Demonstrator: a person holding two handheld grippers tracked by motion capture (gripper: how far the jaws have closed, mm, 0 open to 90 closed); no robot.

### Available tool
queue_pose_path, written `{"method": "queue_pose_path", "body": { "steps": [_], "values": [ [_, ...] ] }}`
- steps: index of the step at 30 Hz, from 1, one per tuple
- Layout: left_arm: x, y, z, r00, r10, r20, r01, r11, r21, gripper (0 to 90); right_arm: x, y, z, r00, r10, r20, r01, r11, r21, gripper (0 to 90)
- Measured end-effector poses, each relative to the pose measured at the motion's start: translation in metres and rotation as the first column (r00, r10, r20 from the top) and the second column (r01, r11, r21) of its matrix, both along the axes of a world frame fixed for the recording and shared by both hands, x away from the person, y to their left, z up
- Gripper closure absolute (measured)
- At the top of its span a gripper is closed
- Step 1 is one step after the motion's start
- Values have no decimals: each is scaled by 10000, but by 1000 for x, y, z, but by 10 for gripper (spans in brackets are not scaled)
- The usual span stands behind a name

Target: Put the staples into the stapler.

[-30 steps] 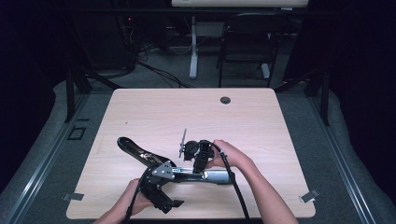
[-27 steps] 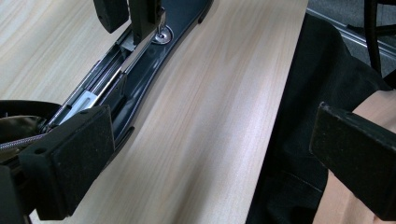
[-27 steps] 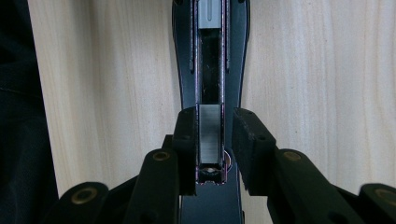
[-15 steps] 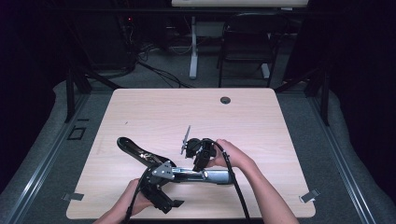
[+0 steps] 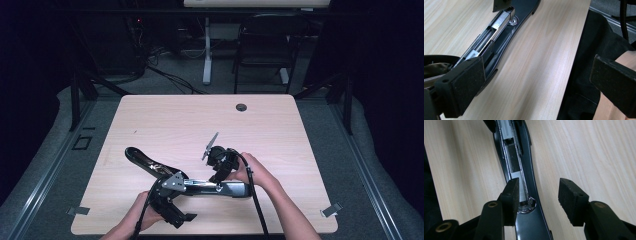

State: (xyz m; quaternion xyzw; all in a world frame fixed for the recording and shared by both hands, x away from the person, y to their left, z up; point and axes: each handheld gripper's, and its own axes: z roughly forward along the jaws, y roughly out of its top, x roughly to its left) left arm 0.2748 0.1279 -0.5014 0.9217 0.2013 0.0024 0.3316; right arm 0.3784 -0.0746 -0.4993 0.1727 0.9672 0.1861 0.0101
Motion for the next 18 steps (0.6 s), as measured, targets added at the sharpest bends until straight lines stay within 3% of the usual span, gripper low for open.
{"method": "queue_pose_path", "body": {
  "steps": [9, 13, 18],
  "values": [
    [0, 1, 1, 9998, 178, -36, -179, 9998, -124, 0, -9, -25, 7, 9951, -934, 331, 923, 9952, 339, 418],
    [1, 2, 1, 9997, 227, 11, -227, 9996, -188, 0, -13, -35, 6, 9851, -1675, 400, 1635, 9826, 881, 389],
    [3, 2, 7, 9993, 328, 196, -324, 9992, -238, 0, -20, -46, 5, 9716, -2271, 659, 2200, 9703, 1005, 350]
  ]
}}
